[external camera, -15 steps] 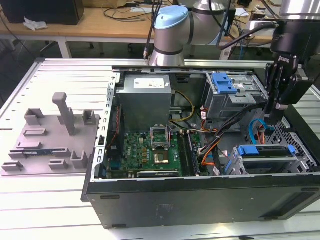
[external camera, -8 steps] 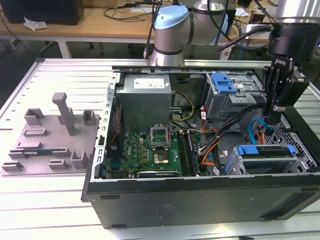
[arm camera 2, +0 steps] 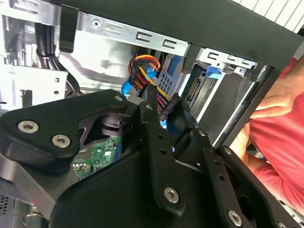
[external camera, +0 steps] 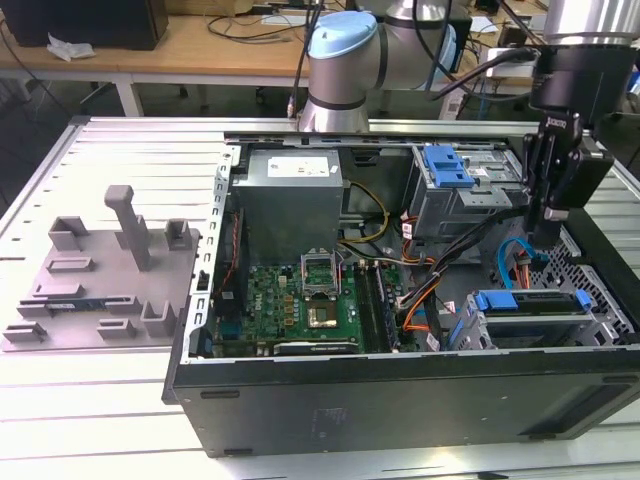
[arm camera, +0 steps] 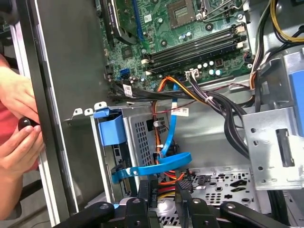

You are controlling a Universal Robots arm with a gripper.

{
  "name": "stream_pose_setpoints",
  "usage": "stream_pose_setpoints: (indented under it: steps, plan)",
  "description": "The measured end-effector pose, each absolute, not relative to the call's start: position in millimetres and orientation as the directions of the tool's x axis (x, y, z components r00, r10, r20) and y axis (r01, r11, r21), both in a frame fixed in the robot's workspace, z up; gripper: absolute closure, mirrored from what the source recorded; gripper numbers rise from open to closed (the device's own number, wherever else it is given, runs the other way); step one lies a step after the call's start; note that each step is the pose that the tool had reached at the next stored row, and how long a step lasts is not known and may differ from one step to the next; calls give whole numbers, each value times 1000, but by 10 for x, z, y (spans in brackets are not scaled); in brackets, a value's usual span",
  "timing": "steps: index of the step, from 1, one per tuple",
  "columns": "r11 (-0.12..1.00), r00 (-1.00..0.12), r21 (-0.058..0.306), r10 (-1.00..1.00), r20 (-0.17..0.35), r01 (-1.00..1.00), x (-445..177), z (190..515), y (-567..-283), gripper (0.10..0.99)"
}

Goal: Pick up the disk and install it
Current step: 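Insert the first disk wire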

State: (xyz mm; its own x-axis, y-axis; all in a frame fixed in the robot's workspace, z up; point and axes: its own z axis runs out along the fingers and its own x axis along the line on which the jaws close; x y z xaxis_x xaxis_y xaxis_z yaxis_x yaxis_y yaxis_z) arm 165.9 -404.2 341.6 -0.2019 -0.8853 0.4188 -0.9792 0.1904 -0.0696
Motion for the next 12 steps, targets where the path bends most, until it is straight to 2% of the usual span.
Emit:
stream_pose_setpoints:
  steps: [6, 7, 8, 9, 11, 12]
  plan:
    - [197, -209, -72, -878, 430, -978, 1650, 3392, -4009, 729]
    - [201, -212, -73, -877, 432, -977, 1647, 3388, -4009, 745]
    - [205, -216, -73, -875, 433, -976, 1646, 3385, -4009, 812]
    - [208, -219, -73, -874, 434, -975, 1645, 3382, -4010, 812]
    - [211, -221, -73, -873, 435, -975, 1646, 3380, -4010, 918]
    - [211, -222, -73, -872, 435, -975, 1646, 3379, -4009, 918]
